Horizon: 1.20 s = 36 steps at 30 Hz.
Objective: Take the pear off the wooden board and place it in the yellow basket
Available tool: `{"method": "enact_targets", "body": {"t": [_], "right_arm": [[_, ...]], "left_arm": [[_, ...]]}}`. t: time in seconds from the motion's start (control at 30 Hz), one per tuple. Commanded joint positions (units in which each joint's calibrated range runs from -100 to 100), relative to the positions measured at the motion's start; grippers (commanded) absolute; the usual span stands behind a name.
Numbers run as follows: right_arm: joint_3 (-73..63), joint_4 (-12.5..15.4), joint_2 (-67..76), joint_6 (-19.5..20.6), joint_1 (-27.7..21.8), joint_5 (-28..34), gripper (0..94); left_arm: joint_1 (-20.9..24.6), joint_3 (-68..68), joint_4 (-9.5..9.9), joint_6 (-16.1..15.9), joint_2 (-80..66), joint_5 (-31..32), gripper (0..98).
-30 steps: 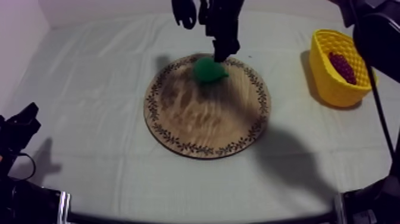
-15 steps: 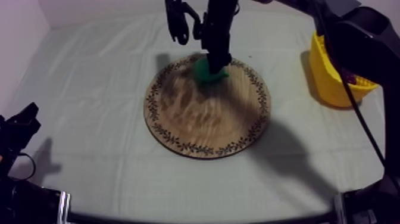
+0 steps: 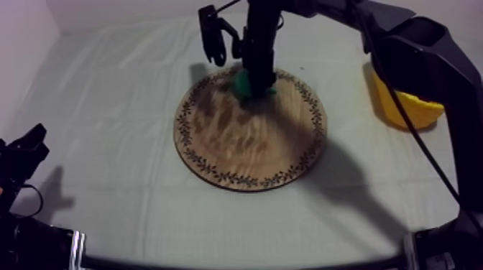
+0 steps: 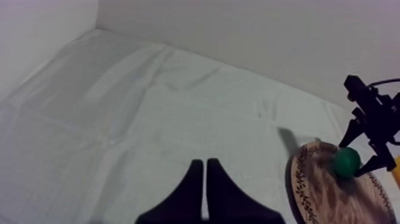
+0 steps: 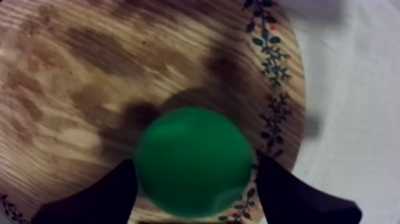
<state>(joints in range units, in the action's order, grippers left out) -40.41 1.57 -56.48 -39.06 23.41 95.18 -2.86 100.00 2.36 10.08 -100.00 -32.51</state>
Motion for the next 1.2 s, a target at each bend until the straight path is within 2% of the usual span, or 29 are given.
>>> {"method": "enact_targets", "body": {"t": [0.0, 0.27, 0.4, 0.9, 1.17], "right_arm": [[-0.24, -0.02, -0.46, 0.01, 0.13, -0.07, 54.5], [-0.72, 0.52, -1.02, 0.45, 0.40, -0.10, 33.1], [-0.70, 0.80, -0.07, 0.47, 0.22, 0.02, 27.9], [2.54, 0.47, 13.51, -0.77, -2.35, 0.32, 26.8], [4.08, 0.20, 21.54, 1.89, -5.73, 0.01, 31.2]], "left_arm": [[0.00, 0.00, 0.01, 0.00, 0.00, 0.01, 0.1], [0.00, 0.00, 0.01, 0.00, 0.00, 0.01, 0.1], [0.00, 0.00, 0.01, 0.00, 0.00, 0.01, 0.1], [0.00, 0.00, 0.01, 0.00, 0.00, 0.01, 0.1], [0.00, 0.00, 0.01, 0.00, 0.00, 0.01, 0.1]]}}
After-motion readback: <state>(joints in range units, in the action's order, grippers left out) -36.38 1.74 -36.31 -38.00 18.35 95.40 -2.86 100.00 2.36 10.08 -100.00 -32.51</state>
